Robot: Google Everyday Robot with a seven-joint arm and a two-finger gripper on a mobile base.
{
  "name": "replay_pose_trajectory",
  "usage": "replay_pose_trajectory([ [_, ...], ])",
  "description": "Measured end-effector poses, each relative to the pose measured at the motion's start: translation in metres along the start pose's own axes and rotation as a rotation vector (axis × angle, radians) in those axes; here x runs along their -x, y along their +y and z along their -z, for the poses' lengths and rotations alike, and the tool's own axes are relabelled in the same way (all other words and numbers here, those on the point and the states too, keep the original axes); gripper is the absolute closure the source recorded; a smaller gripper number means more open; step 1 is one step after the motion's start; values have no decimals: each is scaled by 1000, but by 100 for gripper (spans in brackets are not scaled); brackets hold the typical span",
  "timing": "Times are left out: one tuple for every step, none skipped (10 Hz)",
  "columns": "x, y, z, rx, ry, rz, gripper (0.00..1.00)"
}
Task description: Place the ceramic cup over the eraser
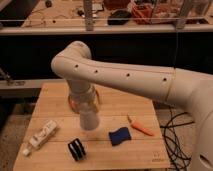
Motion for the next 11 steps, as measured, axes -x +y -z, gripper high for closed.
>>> replay_pose_trajectory([
  [10,-5,2,-46,-15,24,100],
  [19,-6,2,-64,-19,35,100],
  [34,-5,1,-68,-22,50,100],
  [47,-4,-1,-75,-27,62,100],
  [54,-1,-3,-77,-31,67,100],
  [61,1,-4,-88,-34,73,100],
  [65,3,-5,-107,-36,87,100],
  [69,3,-6,-122,-38,103,100],
  [73,0,-8,-134,-43,130,100],
  [75,-3,-11,-138,-46,153,100],
  [78,-9,-15,-143,-52,193,100],
])
